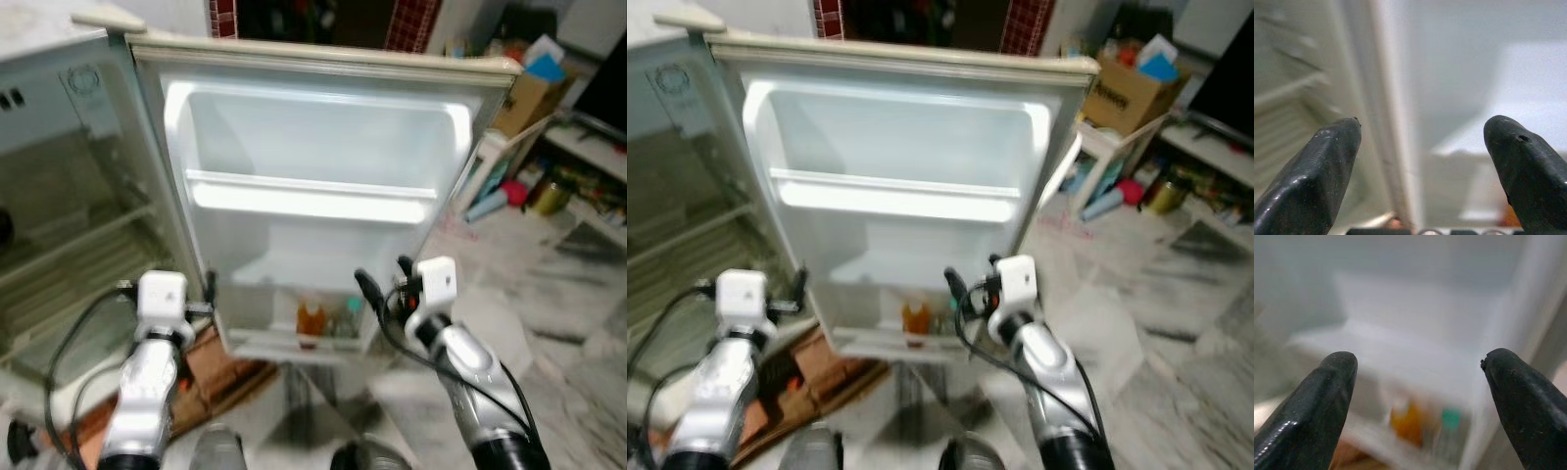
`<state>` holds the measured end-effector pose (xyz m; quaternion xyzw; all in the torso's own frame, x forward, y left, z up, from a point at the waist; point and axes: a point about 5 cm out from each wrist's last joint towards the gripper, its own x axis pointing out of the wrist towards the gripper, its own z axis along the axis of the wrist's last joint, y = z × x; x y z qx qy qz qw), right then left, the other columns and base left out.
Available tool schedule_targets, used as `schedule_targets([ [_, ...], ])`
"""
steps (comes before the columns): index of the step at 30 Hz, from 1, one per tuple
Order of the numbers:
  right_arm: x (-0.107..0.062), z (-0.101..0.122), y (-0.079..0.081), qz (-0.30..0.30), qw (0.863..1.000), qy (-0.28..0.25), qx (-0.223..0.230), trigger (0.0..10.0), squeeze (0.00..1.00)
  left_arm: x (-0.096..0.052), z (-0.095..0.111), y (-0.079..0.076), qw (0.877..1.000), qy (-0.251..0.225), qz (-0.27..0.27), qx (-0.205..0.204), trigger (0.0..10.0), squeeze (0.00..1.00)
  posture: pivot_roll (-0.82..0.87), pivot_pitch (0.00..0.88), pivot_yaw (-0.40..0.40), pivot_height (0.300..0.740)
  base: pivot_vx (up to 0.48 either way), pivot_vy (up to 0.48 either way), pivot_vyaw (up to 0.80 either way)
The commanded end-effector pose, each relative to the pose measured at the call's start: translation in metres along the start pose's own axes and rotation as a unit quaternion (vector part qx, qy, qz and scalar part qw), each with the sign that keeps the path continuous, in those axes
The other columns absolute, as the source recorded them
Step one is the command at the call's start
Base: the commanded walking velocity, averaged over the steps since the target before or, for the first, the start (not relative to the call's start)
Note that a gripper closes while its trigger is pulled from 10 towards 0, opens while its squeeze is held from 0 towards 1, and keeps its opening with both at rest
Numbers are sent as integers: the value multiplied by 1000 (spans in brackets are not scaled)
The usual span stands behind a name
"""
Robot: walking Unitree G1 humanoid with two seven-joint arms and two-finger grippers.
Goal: Restocking fridge
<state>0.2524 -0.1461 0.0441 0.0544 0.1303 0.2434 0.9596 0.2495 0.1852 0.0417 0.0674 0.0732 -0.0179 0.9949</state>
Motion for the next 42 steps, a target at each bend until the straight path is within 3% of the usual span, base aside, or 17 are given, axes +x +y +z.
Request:
schedule_targets([
  [1, 3, 0, 8, 41, 999, 8, 5, 10000, 0, 0, 1, 7, 1000, 1, 5, 5, 10000, 0, 69, 0, -67, 740, -259, -405, 0],
  [5, -2, -6, 16, 110, 993, 44, -3, 10000, 0, 1, 0, 7, 1000, 2, 4, 6, 10000, 0, 70, 0, -67, 740, -247, -409, 0],
  [9, -4, -9, 13, 121, 991, 57, -22, 10000, 0, 0, 0, 7, 1000, 4, 5, 10, 10000, 0, 73, 0, -68, 740, -122, -426, 0],
  [13, 3, 8, -7, 37, 998, 6, -51, 10000, 0, 1, 0, 6, 1000, 5, 2, 12, 10000, 0, 72, 0, -66, 740, 0, -200, 0],
  [18, 4, 25, -23, -46, 998, -49, -20, 10000, 0, 0, 0, 7, 1000, 3, 2, 5, 10000, 0, 71, 0, -63, 740, 0, 0, 0],
  [22, 2, 33, -33, -99, 992, -77, -19, 10000, 0, 0, 0, 7, 1000, 1, 1, 10, 10000, 0, 68, 0, -60, 740, 0, 0, 0],
  [28, 3, 37, -32, -109, 988, -102, -40, 10000, 0, 1, 0, 8, 1000, -1, -2, 10, 10000, 0, 70, 0, -60, 740, 0, 0, 0],
  [42, 10, 43, -28, -99, 987, -117, -45, 10000, 0, 3, -1, 9, 1000, 3, -1, 17, 10000, 0, 73, 0, -64, 740, 259, -185, 704],
])
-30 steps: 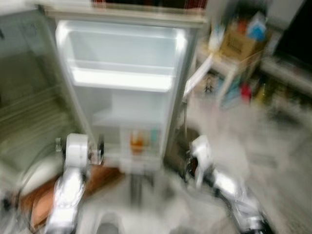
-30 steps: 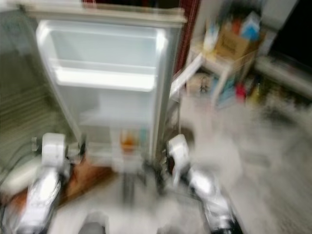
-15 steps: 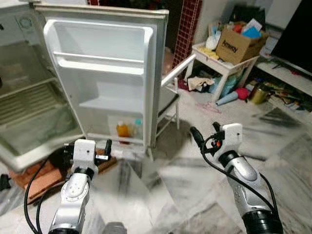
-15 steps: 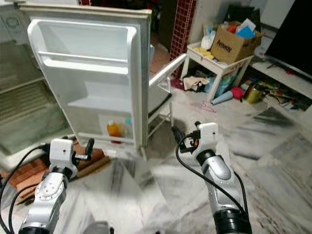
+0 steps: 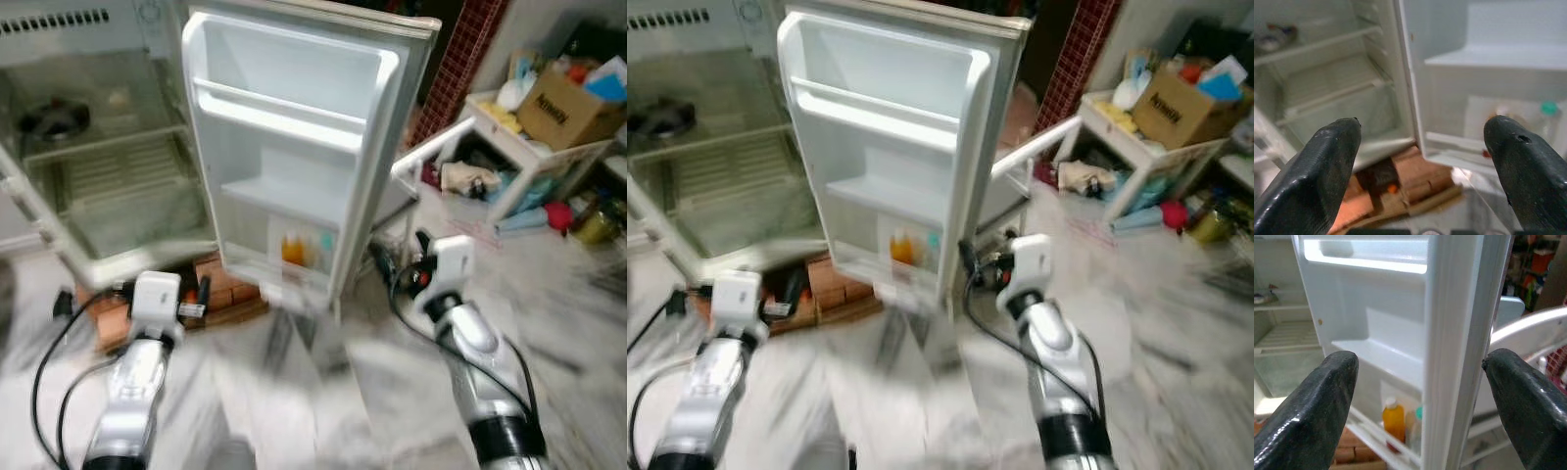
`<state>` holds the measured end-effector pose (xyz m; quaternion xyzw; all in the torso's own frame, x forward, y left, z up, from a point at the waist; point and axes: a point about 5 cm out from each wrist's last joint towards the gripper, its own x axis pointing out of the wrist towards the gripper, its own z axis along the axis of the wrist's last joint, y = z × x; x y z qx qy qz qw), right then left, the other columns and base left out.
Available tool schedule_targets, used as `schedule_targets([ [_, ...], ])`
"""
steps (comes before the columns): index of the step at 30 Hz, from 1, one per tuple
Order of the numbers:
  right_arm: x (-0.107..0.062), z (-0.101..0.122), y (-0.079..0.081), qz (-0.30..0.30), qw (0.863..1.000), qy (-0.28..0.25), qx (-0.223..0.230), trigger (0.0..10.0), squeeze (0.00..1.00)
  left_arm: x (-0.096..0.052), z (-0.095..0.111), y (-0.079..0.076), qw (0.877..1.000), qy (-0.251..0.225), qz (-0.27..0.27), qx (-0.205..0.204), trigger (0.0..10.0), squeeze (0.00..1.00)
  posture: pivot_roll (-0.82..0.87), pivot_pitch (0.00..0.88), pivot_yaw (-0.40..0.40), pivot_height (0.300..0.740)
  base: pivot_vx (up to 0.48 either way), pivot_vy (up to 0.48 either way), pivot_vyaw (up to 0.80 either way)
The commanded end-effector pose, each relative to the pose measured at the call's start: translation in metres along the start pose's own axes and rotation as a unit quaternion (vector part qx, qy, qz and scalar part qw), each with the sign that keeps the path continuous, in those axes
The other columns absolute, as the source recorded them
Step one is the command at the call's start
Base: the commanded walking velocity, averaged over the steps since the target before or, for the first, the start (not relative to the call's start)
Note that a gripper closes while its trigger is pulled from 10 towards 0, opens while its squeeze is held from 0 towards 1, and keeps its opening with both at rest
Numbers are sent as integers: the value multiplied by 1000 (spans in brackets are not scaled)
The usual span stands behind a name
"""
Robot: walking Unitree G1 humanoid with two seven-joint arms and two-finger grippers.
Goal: Restocking fridge
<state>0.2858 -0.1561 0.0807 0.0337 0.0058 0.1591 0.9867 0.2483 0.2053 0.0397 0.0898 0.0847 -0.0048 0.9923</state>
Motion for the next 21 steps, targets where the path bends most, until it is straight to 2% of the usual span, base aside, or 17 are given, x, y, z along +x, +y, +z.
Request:
schedule_targets([
  [1, -4, -1, -11, -15, 1000, 7, -10, 10000, 0, 4, 5, -11, 1000, -10, -15, -3, 10000, 0, 76, 0, -66, 740, 307, -364, 0],
  [3, -3, -1, -11, -14, 1000, 8, -10, 10000, 0, 4, 4, -11, 1000, -8, -14, -2, 10000, 0, 77, 0, -67, 740, 262, -398, 0],
  [13, -1, -2, -18, -6, 1000, 16, -21, 10000, 0, 1, -1, -9, 1000, 3, -10, 4, 10000, 0, 84, 0, -69, 740, 0, -458, 0],
  [14, -1, 0, -18, 1, 999, 14, -38, 10000, 0, 0, -2, -9, 1000, 4, -8, 5, 10000, 0, 83, 0, -70, 740, 0, -480, 800],
  [21, -1, -4, -15, 7, 999, 16, -41, 10000, 0, 0, -3, -7, 1000, 10, -2, 6, 10000, 0, 87, 0, -75, 740, 0, -465, 795],
])
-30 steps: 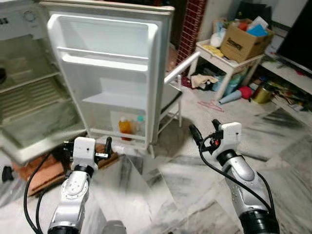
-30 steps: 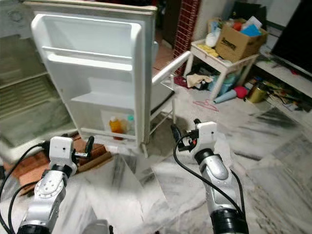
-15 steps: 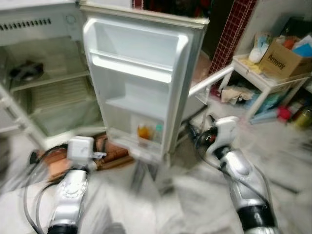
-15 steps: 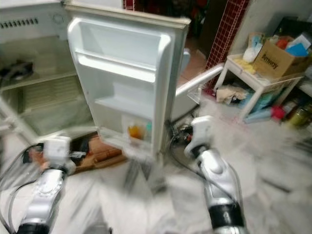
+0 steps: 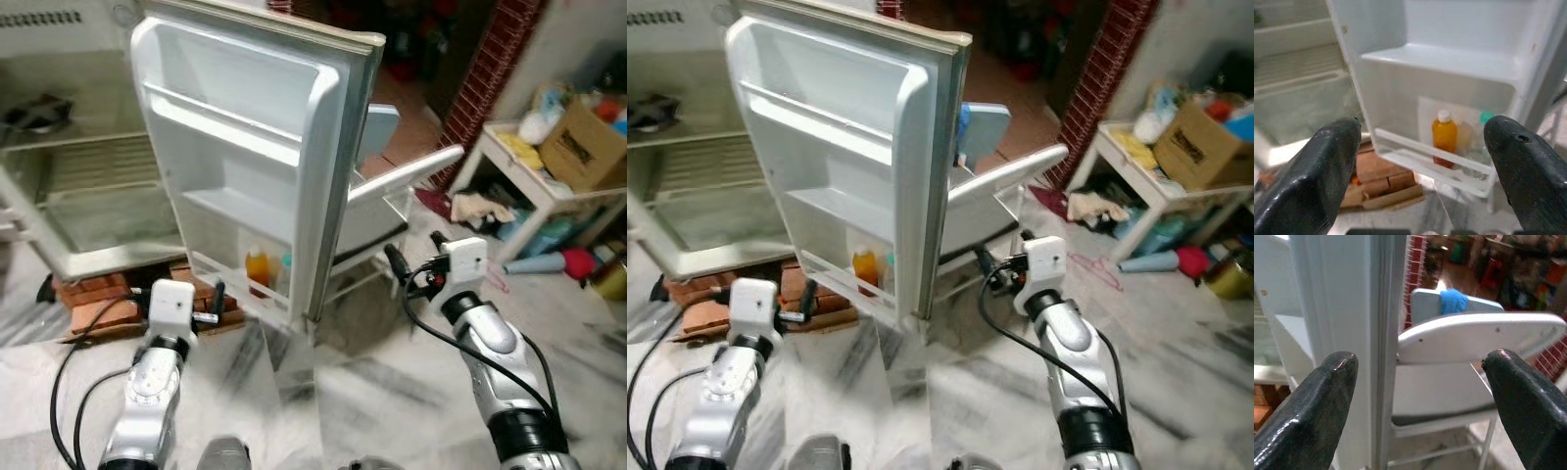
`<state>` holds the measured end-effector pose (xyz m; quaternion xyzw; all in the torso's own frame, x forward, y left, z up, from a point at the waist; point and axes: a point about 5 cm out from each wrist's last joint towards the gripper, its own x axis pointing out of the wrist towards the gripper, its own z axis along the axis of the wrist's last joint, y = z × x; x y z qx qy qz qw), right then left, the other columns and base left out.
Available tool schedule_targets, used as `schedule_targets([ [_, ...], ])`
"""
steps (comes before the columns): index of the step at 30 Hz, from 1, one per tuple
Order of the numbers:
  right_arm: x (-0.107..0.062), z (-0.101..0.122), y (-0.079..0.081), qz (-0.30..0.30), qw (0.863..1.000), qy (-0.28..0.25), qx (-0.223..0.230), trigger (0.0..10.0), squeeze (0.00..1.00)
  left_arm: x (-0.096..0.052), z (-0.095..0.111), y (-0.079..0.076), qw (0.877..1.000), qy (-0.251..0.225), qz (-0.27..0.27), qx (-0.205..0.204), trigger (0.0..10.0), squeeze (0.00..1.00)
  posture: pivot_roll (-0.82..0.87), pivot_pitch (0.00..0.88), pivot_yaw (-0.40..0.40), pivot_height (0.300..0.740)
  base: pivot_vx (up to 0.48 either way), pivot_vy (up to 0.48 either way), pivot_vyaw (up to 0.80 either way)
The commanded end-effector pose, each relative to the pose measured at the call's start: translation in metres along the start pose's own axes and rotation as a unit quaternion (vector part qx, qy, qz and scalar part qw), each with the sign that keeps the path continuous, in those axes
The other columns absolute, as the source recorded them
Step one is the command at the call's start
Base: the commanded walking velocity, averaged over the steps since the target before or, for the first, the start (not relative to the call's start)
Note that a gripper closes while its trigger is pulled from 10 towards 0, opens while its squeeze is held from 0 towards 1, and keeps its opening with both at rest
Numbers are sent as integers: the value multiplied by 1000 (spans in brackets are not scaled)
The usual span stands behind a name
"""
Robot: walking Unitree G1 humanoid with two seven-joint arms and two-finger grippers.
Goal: Restocking fridge
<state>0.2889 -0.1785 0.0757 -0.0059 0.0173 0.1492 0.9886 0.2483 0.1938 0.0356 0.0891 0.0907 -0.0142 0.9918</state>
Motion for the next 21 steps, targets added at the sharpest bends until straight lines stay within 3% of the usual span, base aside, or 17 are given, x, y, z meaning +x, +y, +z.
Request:
schedule_targets([
  [1, 3, -1, 9, 20, 1000, -1, -5, 10000, 0, -1, -2, 5, 1000, 5, 10, 5, 10000, 0, 88, 0, -76, 740, 0, -349, 788],
  [10, -4, -11, 18, 26, 1000, 8, 5, 10000, 0, -8, -4, 12, 999, 5, 31, -18, 10000, 0, 94, 0, -82, 740, 0, -33, 765],
  [15, -4, -9, 19, 7, 1000, -4, 16, 10000, 0, -10, -2, 12, 999, -11, 24, -21, 10000, 0, 87, 0, -77, 740, 0, 0, 0],
  [21, -4, -9, 15, -31, 999, -7, 43, 10000, 0, -12, 0, 12, 999, -20, 24, -26, 10000, 0, 83, 0, -75, 740, 277, 0, 0],
])
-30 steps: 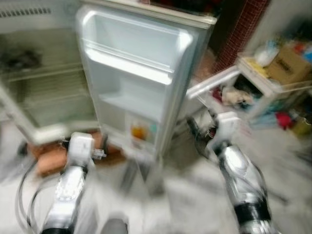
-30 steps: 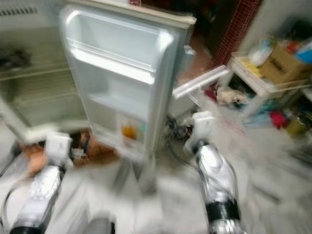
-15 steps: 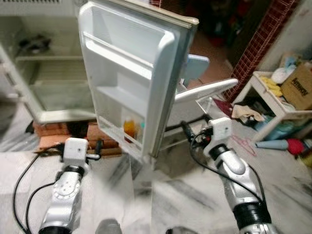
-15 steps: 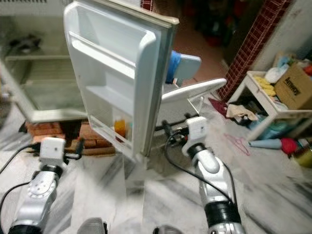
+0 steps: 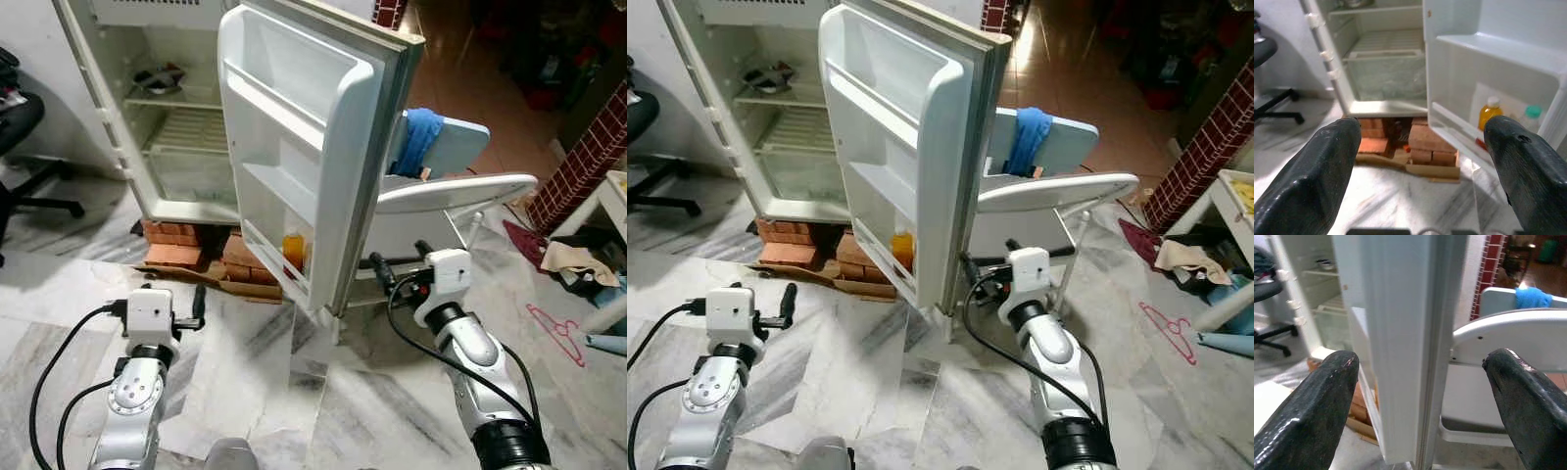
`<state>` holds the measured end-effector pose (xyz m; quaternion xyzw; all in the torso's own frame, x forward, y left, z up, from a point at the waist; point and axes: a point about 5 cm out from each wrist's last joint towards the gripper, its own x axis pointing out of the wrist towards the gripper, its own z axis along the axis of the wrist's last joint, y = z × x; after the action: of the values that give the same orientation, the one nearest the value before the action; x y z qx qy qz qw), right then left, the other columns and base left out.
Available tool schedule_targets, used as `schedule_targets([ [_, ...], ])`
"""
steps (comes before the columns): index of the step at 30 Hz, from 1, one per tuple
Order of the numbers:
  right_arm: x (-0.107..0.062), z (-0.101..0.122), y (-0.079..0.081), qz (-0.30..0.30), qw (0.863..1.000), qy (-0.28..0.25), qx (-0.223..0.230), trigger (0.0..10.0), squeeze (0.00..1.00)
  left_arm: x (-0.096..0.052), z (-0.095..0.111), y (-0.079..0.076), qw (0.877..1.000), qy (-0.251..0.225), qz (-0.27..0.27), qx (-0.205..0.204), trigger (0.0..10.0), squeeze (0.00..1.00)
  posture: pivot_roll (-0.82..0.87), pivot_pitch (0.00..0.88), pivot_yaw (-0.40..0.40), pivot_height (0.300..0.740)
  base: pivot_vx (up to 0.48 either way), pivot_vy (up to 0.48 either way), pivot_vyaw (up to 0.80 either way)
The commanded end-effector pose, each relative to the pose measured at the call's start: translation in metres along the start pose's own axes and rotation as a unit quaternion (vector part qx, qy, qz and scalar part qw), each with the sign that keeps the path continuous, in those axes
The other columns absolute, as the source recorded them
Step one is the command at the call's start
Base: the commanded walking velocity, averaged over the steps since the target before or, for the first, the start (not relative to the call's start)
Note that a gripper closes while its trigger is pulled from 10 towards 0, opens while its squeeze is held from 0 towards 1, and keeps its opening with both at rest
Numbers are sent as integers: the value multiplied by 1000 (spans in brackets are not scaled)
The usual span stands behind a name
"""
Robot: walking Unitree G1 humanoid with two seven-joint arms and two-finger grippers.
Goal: Restocking fridge
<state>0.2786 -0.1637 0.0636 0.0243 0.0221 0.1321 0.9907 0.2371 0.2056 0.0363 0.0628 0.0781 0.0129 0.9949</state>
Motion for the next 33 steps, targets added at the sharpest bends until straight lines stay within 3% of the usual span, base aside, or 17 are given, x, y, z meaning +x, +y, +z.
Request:
schedule_targets([
  [1, 1, 3, -2, -26, 999, -5, 23, 10000, 0, 0, 4, 1, 1000, -11, -1, 2, 10000, 0, 82, 0, -74, 740, 315, 0, 0],
  [9, -7, -3, 2, -60, 998, 2, 15, 10000, 0, 1, 9, -1, 1000, -26, -11, -4, 10000, 0, 78, 0, -64, 740, 318, 0, 0],
  [15, -4, -1, 8, -44, 999, -3, 25, 10000, 0, 4, 10, -1, 999, -28, -14, -5, 10000, 0, 77, 0, -65, 740, 321, 0, 0],
  [19, 1, 7, 8, -20, 1000, -21, 2, 10000, 0, 4, 9, 0, 1000, -24, 4, -9, 10000, 0, 84, 0, -71, 740, 0, 0, 0],
  [26, 11, 13, 4, -12, 1000, -24, -9, 10000, 0, 2, 2, 8, 1000, -4, 27, -3, 10000, 0, 101, 0, -79, 740, 0, 0, 771],
  [33, 27, 23, 7, 4, 999, -40, -36, 10000, 0, -9, 3, 5, 999, -23, 5, 31, 10000, 0, 123, 0, -92, 740, 0, 0, 746],
])
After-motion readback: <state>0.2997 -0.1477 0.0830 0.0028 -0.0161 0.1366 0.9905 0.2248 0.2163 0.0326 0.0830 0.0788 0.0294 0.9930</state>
